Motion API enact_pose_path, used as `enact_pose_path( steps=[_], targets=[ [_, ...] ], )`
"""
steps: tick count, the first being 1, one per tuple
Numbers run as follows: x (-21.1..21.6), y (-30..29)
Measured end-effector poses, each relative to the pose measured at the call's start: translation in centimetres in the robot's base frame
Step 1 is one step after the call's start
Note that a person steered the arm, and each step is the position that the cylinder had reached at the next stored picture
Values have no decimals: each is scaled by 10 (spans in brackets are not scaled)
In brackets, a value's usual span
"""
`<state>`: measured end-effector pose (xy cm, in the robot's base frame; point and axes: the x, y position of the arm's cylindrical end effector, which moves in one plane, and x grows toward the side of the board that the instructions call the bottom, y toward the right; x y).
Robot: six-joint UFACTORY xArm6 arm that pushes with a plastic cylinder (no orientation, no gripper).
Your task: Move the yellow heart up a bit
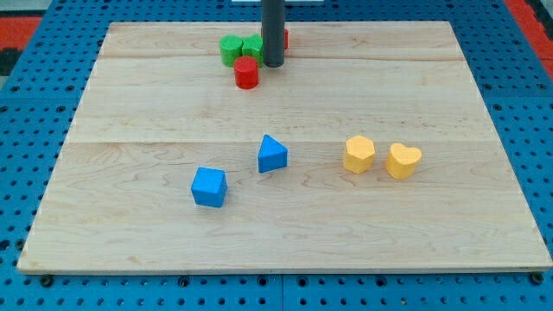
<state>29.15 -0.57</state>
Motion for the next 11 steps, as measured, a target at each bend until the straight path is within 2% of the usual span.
enact_pose_path(
  steps=[3,4,6,8,9,11],
  targets=[
    [1,5],
    [31,19],
    [130,60],
    [221,71],
    [222,148],
    [179,210]
  ],
)
